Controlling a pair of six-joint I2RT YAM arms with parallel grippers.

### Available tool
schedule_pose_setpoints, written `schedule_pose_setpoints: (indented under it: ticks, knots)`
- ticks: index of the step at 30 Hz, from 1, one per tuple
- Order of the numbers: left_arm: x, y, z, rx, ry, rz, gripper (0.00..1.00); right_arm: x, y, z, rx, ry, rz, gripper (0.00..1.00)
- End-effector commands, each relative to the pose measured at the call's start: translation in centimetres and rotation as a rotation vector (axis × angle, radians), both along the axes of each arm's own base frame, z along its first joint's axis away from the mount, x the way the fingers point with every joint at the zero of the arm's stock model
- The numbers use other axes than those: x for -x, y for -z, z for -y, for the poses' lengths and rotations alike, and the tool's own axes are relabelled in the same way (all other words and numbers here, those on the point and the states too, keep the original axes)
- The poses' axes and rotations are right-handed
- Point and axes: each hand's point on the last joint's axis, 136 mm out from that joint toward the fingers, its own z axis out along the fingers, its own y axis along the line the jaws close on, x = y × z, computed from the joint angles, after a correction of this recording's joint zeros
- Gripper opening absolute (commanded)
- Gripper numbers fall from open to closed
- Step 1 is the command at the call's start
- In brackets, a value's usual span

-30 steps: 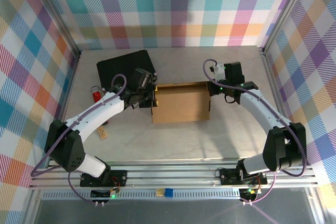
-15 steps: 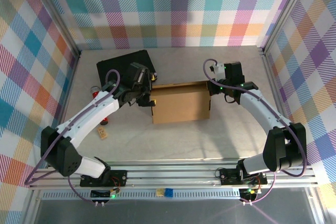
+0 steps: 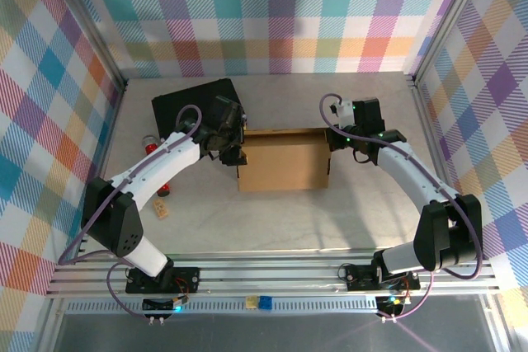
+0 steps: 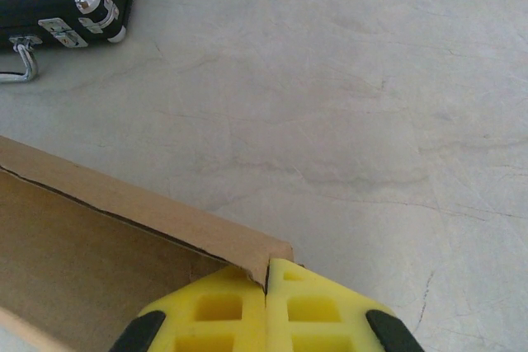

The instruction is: Fold the paper box

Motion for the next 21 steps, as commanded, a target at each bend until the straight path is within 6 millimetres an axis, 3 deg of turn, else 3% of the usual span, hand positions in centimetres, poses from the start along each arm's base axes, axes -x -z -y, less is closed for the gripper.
schedule_pose_setpoints:
  ticks: [1,8,16,21]
  knots:
    - [0.6,-0.3,-0.1,0.032,-0.067,-0.030,0.75,-0.1,-1.5,-0.8,-0.043,-0.014,0.049,0.00]
    - [1.0,-0.1,-1.4,0.006,-0.096,0.021,0.57,-0.7,-2.7,-1.3,-0.091,-0.007,0.092,0.00]
    - [1.5,0.3,-1.5,0.005,-0.094,0.027,0.55,-0.3,-2.7,-2.0,-0.124,-0.017,0.101,0.00]
    - [1.6,0.2,-1.6,-0.004,-0.102,0.052,0.42,0.3,-2.5,-2.1,-0.138,-0.025,0.106,0.00]
